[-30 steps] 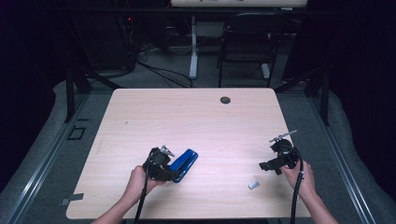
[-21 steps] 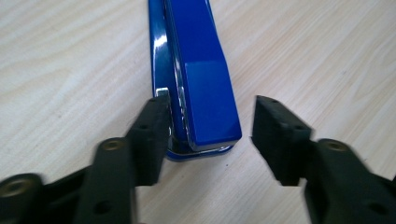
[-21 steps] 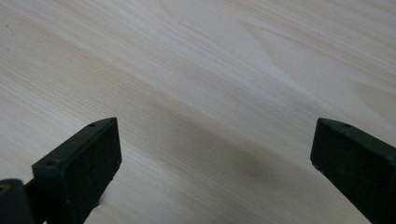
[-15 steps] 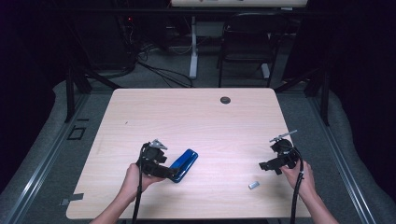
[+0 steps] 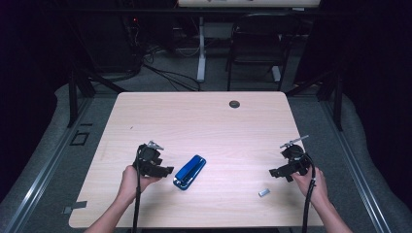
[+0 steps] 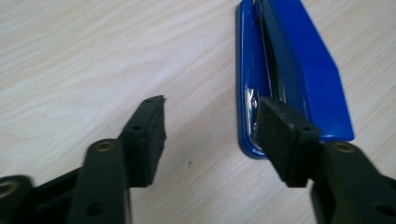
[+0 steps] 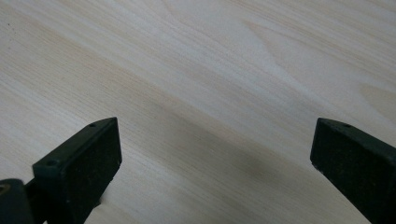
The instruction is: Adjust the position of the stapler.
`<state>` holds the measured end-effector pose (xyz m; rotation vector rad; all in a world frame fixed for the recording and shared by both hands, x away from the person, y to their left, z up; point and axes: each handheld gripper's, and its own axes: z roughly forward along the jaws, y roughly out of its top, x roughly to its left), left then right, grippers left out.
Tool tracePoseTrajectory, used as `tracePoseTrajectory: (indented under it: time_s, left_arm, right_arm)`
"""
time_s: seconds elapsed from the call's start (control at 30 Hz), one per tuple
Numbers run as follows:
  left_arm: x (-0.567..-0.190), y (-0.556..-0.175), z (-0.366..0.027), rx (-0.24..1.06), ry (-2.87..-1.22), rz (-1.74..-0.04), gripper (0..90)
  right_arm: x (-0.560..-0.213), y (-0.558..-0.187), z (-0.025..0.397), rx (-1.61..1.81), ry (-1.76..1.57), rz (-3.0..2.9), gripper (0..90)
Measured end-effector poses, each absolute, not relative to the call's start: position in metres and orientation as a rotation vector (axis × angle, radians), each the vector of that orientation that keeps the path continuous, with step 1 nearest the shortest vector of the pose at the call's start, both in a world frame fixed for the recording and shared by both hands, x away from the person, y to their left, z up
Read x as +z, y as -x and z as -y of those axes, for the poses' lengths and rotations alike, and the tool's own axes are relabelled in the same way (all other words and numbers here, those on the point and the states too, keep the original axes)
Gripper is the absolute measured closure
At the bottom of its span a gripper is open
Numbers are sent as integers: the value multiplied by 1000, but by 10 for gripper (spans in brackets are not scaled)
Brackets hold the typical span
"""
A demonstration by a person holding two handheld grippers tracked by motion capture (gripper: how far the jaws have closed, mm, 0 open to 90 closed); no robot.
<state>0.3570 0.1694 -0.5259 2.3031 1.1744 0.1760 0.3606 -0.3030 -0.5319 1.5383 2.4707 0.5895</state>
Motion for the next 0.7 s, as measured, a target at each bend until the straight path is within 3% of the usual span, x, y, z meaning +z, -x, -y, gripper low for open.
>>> tracePoseTrajectory:
  time_s: [0.27, 0.7]
  left_arm:
    - [-546, -362, -158, 92, -2446, -1118, 693]
    - [-554, -362, -148, 75, -2504, -1071, 819]
  right_arm:
    - [-533, -361, 303, 589, -1531, -2472, 18]
    - [-534, -361, 302, 590, -1537, -2475, 19]
